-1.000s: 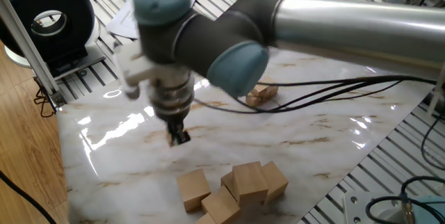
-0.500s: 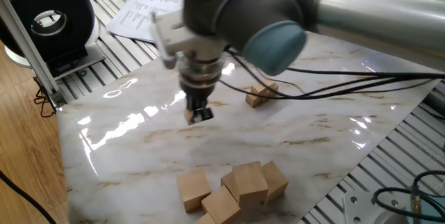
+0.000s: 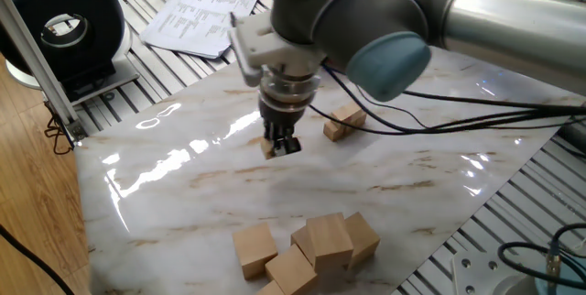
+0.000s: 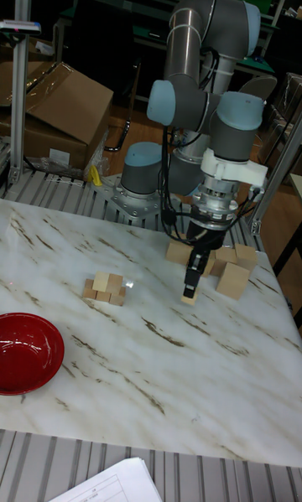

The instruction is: Stack the blocks into a pyramid shape

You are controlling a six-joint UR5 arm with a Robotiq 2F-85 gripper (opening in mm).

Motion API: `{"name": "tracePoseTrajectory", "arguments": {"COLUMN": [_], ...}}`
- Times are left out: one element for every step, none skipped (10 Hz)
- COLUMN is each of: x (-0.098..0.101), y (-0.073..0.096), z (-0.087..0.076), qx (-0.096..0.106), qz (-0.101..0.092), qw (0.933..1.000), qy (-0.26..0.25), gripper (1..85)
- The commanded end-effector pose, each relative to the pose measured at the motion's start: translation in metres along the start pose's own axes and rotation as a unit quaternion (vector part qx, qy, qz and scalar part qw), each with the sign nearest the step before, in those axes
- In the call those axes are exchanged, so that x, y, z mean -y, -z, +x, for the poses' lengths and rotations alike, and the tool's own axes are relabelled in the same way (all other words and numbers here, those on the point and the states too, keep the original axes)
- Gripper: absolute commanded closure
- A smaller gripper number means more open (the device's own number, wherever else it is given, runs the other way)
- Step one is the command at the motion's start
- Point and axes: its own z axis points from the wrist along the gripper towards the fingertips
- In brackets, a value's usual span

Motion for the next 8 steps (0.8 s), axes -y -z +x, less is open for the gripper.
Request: {"name": "tracePoseTrajectory", "arguments": {"x": [-0.007, -0.008, -0.006, -0.005, -0.002, 0.005, 0.007, 0.018], "y": [0.000, 0.000, 0.000, 0.000, 0.000, 0.000, 0.000, 0.001], "z": [0.004, 0.011, 0.016, 0.013, 0.011, 0.014, 0.018, 0.026], "qx": [0.006, -0.008, -0.016, -0.011, -0.008, -0.012, -0.017, -0.029], "qz": [-0.015, -0.015, -0.012, -0.010, -0.004, 0.010, 0.016, 0.039], "qw": [0.9992, 0.9988, 0.9981, 0.9963, 0.9942, 0.9926, 0.9887, 0.9858], "qy": [-0.037, -0.045, -0.059, -0.085, -0.107, -0.121, -0.148, -0.160], "gripper": [84.7, 84.7, 84.7, 84.7, 84.7, 84.7, 84.7, 84.7]}}
